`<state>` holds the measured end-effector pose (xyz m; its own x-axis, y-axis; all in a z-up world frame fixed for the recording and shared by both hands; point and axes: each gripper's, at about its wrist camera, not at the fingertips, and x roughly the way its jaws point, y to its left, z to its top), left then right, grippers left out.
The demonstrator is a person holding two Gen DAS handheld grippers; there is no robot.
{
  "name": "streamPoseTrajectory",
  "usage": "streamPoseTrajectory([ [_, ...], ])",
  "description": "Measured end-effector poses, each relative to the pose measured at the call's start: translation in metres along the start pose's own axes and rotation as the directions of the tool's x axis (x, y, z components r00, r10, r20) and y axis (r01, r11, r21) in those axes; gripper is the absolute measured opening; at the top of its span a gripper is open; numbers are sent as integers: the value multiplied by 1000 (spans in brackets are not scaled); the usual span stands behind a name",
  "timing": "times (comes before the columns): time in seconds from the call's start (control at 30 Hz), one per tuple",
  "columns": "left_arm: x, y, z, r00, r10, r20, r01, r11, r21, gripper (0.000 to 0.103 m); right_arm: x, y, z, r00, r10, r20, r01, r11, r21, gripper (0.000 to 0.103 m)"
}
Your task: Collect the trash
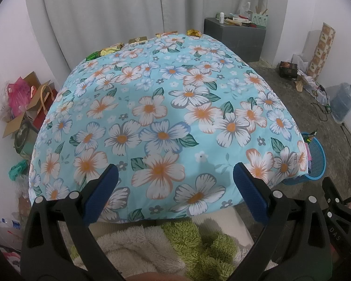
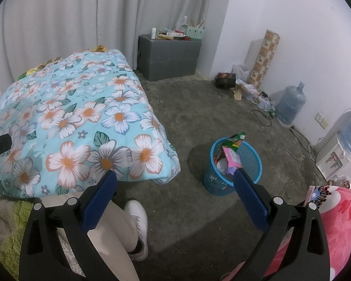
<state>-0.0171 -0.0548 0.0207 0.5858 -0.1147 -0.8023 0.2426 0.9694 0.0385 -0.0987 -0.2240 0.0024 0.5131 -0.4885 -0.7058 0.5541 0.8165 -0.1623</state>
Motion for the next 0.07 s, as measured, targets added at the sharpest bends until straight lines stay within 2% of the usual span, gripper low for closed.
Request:
streamPoseTrajectory([
  [0.07,0,2,-2,1000,0,-2,0,1000,-1,94,0,0,0,1000,1,0,-1,1000,2,97],
])
